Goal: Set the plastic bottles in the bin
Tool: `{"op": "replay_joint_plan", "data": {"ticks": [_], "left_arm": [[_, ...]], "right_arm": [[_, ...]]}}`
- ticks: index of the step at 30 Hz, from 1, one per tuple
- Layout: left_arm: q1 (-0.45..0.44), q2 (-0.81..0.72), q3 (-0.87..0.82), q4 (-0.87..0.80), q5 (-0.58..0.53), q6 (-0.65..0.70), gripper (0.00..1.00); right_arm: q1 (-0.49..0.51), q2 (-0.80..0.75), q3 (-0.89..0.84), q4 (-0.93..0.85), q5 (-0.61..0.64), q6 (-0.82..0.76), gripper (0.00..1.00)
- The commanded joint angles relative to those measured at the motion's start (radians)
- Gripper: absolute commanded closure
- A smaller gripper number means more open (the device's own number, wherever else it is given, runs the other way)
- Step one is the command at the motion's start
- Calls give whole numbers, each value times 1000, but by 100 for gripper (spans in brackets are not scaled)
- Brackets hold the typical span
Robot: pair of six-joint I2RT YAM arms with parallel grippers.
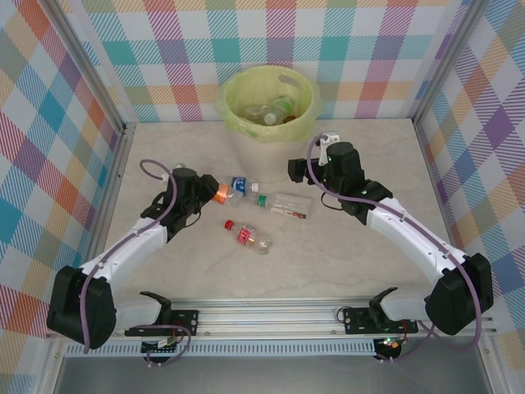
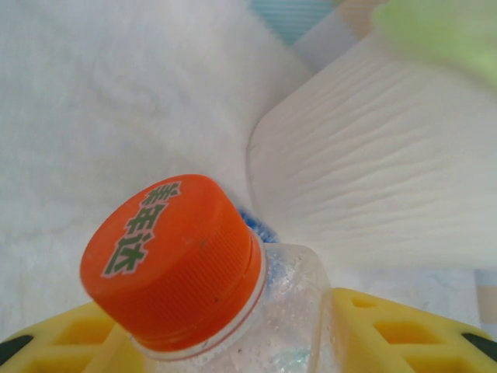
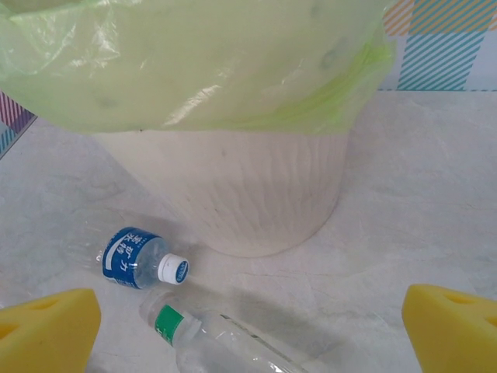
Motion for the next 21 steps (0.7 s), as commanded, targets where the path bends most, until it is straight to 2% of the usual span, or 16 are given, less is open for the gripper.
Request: {"op": "replay_joint_plan", "data": {"ticks": [1,8,14,19,21], "left_arm": [[1,-47,63,2,-56,86,58],[1,-15,208,108,-38,269,58],[1,9,283,344,21,315,57],[-1,152,494,320,54,402,56],[-2,208,559,313,32,417,57]], "right_arm": [[4,-18,-14,-2,-5,-21,0],[3,-15,-38,5,-17,-77,0],[3,-3,-52,-2,-8,-89,0],[3,2,-46,0,-32,-91,0],[3,1,-45,2,-36,-95,0]]}}
